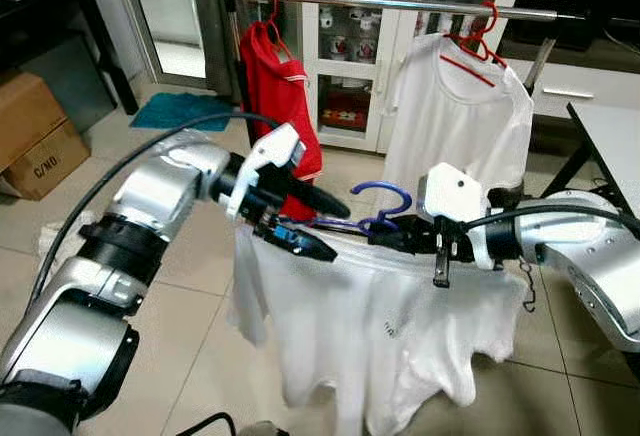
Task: Hang hanger
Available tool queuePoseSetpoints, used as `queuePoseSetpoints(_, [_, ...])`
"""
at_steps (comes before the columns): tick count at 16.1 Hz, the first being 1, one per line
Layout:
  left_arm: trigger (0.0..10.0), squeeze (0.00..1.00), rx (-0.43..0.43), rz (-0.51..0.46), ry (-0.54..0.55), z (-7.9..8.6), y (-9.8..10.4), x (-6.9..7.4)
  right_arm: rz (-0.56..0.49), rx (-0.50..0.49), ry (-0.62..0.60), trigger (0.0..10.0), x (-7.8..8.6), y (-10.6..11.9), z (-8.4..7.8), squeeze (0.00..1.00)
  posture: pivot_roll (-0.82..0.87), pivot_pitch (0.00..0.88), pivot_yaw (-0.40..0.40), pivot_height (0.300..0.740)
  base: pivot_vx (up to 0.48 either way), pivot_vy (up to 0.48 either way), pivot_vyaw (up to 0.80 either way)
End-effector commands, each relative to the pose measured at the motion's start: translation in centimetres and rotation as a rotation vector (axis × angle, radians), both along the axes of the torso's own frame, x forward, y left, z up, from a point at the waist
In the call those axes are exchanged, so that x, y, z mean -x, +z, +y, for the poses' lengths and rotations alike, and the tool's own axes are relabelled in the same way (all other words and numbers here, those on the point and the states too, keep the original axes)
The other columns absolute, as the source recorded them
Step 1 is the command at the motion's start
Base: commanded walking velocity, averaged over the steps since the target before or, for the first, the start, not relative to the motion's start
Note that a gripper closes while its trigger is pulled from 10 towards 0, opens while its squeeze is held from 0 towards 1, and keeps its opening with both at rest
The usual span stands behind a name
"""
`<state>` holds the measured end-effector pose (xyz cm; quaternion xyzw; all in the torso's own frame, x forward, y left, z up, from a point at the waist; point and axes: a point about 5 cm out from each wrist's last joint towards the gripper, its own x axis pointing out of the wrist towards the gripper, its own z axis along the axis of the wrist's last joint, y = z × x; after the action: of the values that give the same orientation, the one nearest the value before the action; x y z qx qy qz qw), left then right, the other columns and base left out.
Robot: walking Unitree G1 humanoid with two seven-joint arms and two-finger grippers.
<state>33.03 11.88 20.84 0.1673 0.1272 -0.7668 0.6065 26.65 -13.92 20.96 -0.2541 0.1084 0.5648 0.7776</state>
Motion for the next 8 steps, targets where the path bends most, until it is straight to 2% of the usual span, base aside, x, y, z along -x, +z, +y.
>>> queuePoseSetpoints(1, [0.0,0.0,-0.047,-0.045,-0.02,-0.1,0.2,-0.3,-0.03,0.004,0.03,10.0,0.0,0.7,0.3,0.0,-0.01,0.0,0.06,0.74,0.0,0.0,0.0])
queuePoseSetpoints(4, [0.0,0.0,-0.07,-0.064,-0.03,-0.4,0.0,-0.6,-0.027,0.011,0.047,10.0,0.0,0.8,0.5,0.0,-0.01,0.0,0.058,0.74,0.0,0.0,0.0])
queuePoseSetpoints(8, [0.0,0.0,-0.056,-0.107,-0.033,-1.2,0.0,-1.1,-0.017,0.023,0.069,10.0,0.0,0.9,0.9,0.0,-0.01,0.0,0.05,0.74,0.0,0.0,0.0])
